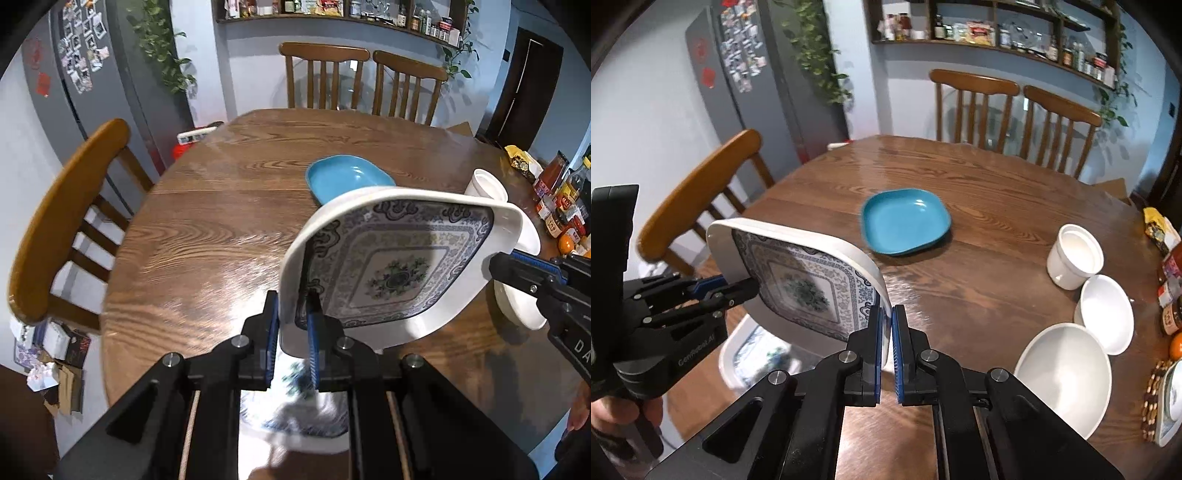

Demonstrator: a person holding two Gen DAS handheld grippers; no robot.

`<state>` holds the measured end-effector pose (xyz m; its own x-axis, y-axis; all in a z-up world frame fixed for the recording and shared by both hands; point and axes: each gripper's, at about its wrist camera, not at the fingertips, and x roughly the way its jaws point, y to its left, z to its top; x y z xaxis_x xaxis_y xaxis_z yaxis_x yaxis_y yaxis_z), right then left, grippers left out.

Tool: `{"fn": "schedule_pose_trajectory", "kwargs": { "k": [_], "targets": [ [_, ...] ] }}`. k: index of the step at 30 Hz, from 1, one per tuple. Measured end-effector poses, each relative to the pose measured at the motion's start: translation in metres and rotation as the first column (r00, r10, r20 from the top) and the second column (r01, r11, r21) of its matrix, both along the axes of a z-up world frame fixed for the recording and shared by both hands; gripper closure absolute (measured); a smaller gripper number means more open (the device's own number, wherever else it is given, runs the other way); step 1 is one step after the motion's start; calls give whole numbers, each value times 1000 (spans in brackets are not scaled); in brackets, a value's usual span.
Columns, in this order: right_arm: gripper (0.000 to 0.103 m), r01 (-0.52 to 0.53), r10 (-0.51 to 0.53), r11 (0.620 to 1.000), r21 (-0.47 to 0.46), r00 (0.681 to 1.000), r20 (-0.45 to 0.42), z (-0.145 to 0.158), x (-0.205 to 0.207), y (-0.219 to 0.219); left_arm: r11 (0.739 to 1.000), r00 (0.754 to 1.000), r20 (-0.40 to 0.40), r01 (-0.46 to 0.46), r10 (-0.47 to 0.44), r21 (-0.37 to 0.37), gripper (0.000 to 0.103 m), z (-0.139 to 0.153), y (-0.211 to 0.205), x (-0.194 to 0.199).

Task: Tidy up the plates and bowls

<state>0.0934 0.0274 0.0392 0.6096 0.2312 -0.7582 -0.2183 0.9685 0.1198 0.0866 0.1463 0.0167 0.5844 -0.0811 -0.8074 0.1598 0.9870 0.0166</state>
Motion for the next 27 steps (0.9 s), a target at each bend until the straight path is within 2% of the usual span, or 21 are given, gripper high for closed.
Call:
{"fn": "schedule_pose_trajectory", "kwargs": {
  "k": [8,14,20,27],
  "targets": [
    [96,-132,137,987,96,989,-48,1,-31,32,994,996,-19,-83,84,67,91,5,41,-37],
    [96,-187,204,972,140,972,-117,-16,-39,52,987,988,-80,-121,129,106,91,-13,60,-50],
    [96,-146,183,973,177,958,-220,-47,-21,52,988,980,-147,-122,135,97,92,-36,62,-36],
    [96,-69,127,978,196,945,-301,-68,3,46,993,966,-235,-91,105,70,92,-56,60,-1]
  ]
}}
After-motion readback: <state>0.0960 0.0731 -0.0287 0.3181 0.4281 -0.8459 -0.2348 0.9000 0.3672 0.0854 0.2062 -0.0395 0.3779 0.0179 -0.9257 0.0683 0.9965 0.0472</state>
